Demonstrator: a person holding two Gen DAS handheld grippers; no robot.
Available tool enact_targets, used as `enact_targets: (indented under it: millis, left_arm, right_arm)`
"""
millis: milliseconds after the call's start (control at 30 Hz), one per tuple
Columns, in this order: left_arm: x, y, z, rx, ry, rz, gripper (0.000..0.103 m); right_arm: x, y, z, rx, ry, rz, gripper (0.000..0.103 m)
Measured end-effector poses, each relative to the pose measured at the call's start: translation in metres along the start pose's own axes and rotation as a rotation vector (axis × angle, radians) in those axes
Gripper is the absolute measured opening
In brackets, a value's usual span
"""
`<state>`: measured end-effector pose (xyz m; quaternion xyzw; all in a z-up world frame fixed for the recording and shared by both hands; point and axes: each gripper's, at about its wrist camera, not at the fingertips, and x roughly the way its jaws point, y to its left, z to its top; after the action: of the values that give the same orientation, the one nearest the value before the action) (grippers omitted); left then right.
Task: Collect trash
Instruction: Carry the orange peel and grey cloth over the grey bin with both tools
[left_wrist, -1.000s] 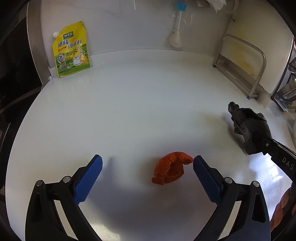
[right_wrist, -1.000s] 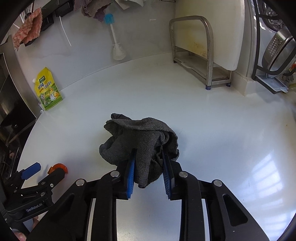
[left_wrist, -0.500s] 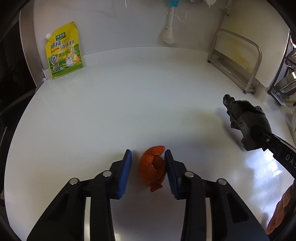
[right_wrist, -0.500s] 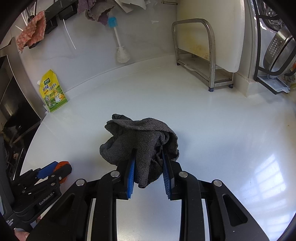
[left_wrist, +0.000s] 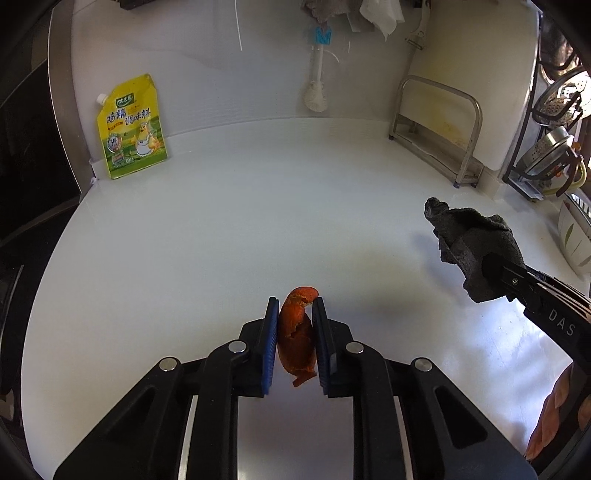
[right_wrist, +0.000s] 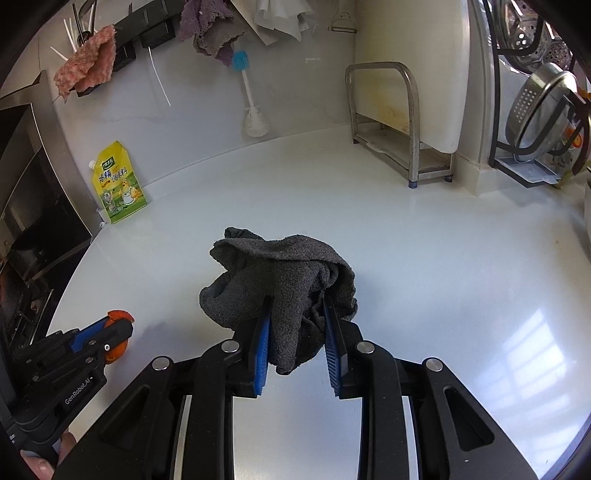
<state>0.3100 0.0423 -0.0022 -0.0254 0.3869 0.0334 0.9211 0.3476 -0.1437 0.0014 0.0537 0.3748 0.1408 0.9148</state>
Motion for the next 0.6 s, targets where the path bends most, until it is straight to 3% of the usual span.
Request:
enact_targets:
  millis: [167, 600]
  left_arm:
    - [-0.025, -0.003, -0.018, 0.031, 0.013, -0.051, 0.018]
    - [-0.104, -0.005, -0.088, 0.091, 0.021, -0.113, 0.018]
  right_arm:
    - [-0.032, 0.012, -0.032, -0.028, 0.009, -0.048, 0.025]
    - [-0.147, 0.023, -0.125, 0.066, -0.038, -0.129, 0.025]
